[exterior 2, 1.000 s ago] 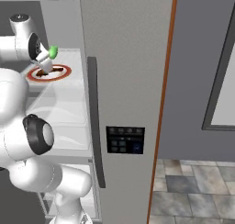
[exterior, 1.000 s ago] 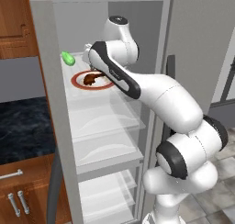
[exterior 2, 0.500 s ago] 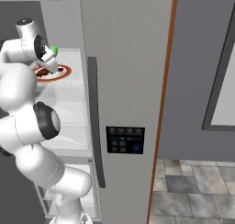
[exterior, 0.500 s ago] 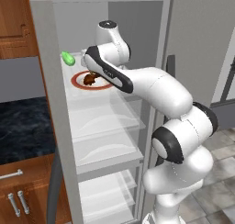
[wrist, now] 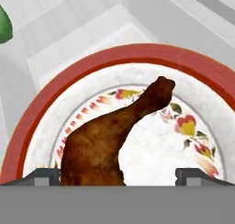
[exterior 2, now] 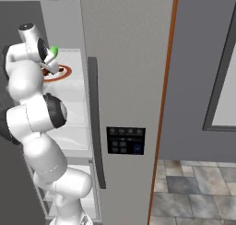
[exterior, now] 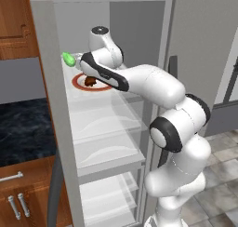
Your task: Retrieve the chicken drumstick from the fridge and place it on the saucepan with marinade on the stove.
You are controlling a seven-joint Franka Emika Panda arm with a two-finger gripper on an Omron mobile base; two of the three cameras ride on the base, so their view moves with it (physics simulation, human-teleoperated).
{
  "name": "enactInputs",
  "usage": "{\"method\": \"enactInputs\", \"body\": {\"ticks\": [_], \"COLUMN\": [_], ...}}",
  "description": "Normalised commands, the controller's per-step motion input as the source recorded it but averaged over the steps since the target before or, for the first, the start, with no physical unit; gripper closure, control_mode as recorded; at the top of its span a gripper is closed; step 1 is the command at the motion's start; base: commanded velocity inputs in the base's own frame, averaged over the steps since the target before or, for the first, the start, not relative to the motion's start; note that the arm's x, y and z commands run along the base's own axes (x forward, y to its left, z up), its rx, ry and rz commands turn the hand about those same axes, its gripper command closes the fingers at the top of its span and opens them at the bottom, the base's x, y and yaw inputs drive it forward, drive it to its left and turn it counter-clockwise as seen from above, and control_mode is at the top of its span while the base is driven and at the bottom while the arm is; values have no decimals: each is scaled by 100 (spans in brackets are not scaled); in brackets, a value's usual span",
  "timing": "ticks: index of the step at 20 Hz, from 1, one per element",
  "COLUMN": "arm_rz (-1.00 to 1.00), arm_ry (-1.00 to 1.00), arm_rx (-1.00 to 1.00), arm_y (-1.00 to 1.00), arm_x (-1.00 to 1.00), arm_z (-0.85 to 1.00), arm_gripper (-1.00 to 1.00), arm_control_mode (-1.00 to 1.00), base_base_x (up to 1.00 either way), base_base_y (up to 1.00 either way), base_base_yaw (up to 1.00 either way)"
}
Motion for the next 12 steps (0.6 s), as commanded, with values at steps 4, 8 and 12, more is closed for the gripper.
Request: {"method": "enactInputs", "body": {"ticks": [4, 8, 12], "arm_rz": [0, 0, 1], "arm_ry": [0, 0, 0], "arm_rx": [0, -5, -10], "arm_y": [38, 8, -5], "arm_x": [33, 7, -1], "arm_z": [0, -15, -43], "arm_gripper": [-100, -100, -100], "arm_control_mode": [-100, -100, -100], "base_base_x": [0, 0, 0], "base_base_y": [0, 0, 0], "base_base_yaw": [0, 0, 0]}}
